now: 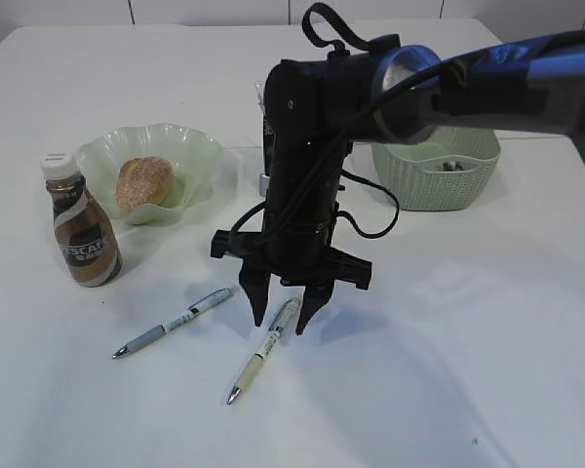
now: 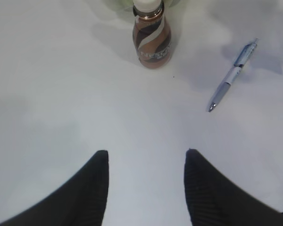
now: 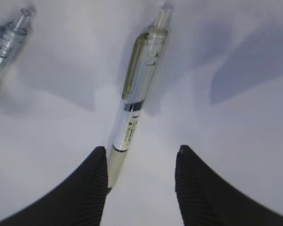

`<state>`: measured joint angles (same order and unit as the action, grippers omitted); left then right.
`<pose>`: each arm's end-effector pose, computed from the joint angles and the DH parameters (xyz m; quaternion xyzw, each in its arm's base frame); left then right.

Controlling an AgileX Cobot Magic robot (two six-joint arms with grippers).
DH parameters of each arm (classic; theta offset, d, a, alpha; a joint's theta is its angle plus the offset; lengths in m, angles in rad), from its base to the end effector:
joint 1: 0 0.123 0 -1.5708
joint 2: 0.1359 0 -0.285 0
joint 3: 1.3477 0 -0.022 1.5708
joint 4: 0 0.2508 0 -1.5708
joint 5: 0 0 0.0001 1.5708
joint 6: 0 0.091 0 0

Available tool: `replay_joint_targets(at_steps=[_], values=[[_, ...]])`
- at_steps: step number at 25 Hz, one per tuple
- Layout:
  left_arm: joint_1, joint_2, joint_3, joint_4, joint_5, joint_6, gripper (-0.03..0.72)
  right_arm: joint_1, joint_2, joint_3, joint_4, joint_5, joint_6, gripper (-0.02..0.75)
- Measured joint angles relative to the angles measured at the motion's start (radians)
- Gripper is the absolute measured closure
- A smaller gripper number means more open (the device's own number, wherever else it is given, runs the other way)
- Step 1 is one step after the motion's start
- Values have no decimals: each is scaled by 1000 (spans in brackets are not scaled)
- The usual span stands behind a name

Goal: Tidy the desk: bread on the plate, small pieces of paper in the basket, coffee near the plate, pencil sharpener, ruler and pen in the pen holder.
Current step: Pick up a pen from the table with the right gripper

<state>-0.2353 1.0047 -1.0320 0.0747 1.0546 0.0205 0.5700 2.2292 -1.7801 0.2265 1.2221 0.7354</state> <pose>0.1777 -0.0365 0.3592 0.1286 0.9413 0.0032 0.3121 0.3644 0.2564 0.1656 -0.1213 -0.9869 -0.0802 0.0696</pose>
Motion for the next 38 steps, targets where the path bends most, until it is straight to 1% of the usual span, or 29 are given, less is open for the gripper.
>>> replay_joint_targets(at_steps=[8,10,18,29,38], values=[[0,0,0,7,2,0,324,0,46,0,62,-5,29,353],[0,0,0,18,2,0,324,0,51,0,73,-26,33,353],[0,0,0,30,2,0,324,0,53,0,56,-100,68,353],[0,0,0,32,2,0,324,0,53,0,12,-104,106,353],[0,0,0,32,2,0,324,0,61,0,8,-104,114,353]])
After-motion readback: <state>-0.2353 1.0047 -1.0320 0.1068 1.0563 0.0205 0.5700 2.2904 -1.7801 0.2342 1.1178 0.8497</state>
